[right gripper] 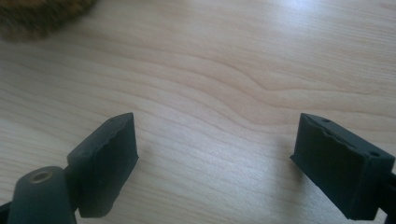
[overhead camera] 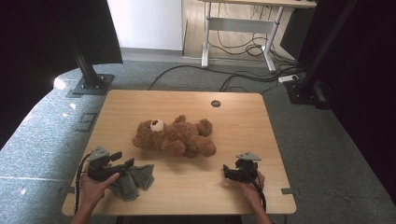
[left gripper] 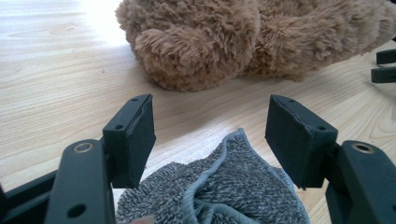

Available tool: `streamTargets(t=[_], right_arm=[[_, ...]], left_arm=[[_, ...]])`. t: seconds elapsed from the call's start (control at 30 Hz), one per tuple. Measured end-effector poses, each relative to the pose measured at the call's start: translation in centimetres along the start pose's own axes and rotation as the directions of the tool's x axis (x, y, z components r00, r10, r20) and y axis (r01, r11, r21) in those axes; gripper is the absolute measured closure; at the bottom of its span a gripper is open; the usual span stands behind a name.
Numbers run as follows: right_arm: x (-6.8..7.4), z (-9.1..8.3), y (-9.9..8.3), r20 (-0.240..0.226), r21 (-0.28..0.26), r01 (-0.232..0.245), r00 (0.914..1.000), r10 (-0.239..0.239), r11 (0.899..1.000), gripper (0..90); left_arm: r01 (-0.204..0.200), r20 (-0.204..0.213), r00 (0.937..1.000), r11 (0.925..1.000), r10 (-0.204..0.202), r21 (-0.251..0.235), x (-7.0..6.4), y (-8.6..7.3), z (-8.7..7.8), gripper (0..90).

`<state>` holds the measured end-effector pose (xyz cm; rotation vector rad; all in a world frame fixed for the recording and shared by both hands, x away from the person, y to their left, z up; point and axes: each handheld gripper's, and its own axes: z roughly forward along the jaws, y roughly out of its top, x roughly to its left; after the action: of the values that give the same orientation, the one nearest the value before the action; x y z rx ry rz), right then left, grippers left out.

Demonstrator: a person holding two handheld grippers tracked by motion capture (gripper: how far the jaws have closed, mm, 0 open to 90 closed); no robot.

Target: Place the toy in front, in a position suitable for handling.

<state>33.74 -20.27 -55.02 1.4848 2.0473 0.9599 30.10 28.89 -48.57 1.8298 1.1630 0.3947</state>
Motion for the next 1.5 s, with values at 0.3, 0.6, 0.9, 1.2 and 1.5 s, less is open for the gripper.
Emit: streamTargets(t=[0.3,0.6,0.9,1.2,1.5], right_arm=[[0.7,-1.2,1.0,-0.078,-0.103,-0.024,0.9968,0.016,0.994,15.8],[1.9,-0.4,5.0,-0.173,-0.188,-0.026,0.9849,-0.007,0.982,16.0],[1.9,-2.9,5.6,-0.244,-0.207,-0.018,0.9692,-0.034,0.978,17.1],[4.1,-1.4,6.8,-0.322,-0.215,-0.012,0.9448,-0.059,0.976,15.9],[6.0,2.0,8.0,-0.269,-0.161,0.037,0.9598,-0.08,0.986,45.8]], left_arm=[[0.006,-0.005,1.0,0.9999,-0.006,-0.015,0.1,0.7,-0.1,29.6],[-0.002,0.0,1.0,1.0,0.002,-0.002,0.8,3.4,2.6,26.4],[0.013,-0.009,0.9999,0.9999,-0.013,0.007,2.1,4.4,4.5,25.9],[0.009,0.017,0.9998,0.9998,-0.009,0.018,2.4,5.3,6.2,23.5],[0.028,0.056,0.9979,0.9975,-0.032,0.065,2.8,5.7,8.2,25.7]])
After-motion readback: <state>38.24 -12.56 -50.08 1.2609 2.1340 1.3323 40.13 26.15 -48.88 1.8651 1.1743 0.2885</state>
